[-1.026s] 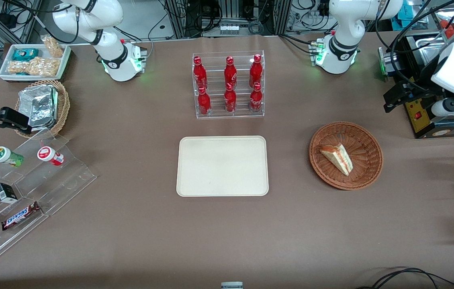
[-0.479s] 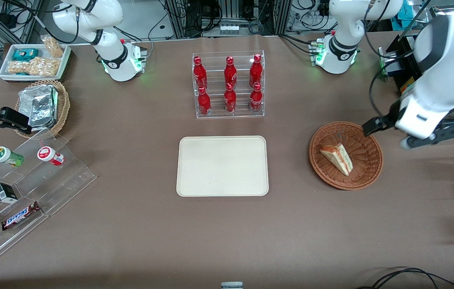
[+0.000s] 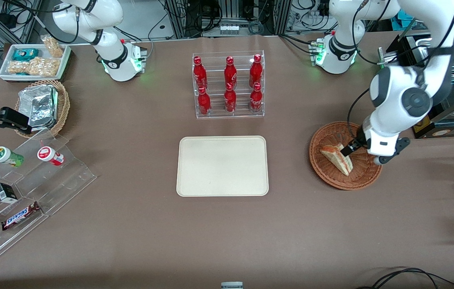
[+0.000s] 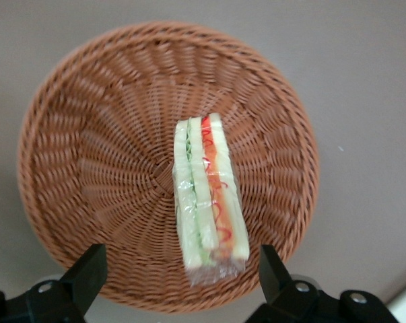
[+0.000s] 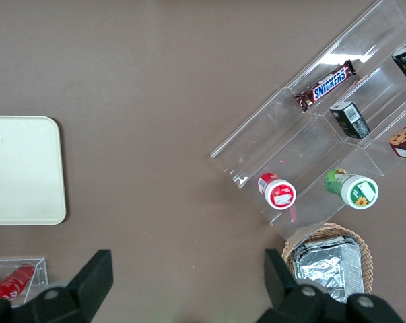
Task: Place sandwich from basket to tray
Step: 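Close the left gripper on the sandwich wedge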
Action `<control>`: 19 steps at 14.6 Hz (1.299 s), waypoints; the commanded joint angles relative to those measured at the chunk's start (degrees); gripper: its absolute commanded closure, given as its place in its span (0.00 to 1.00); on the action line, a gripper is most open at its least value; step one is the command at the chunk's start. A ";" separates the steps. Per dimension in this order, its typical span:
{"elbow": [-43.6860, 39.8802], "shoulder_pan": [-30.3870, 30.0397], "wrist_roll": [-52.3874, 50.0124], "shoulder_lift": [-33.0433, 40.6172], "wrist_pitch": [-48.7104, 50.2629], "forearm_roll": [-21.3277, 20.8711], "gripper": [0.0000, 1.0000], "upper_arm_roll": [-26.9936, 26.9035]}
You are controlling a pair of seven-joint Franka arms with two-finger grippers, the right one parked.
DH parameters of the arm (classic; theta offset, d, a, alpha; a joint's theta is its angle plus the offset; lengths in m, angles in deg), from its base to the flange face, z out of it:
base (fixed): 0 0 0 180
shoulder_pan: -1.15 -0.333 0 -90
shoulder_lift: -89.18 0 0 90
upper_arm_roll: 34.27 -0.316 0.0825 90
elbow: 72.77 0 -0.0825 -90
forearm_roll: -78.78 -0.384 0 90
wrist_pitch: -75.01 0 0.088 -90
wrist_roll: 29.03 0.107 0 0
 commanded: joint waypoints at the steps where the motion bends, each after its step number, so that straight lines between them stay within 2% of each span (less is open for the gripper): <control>1: -0.36 0.33 -7.13 -2.31 -2.04 0.19 0.00 1.29; 10: 0.08 0.41 -7.49 -8.12 -5.12 0.10 0.01 2.26; 11: 0.08 0.33 -7.49 -8.30 -5.03 0.10 0.29 2.26; 12: -0.10 0.33 -7.41 -8.30 -4.68 0.10 0.81 2.26; 13: -0.36 0.24 -7.49 -8.39 -4.51 0.19 0.91 2.26; 17: -1.24 0.59 -6.35 -6.12 -3.37 -0.77 0.94 2.26; 19: -3.43 1.46 -6.00 -3.39 3.28 -1.04 0.95 2.17</control>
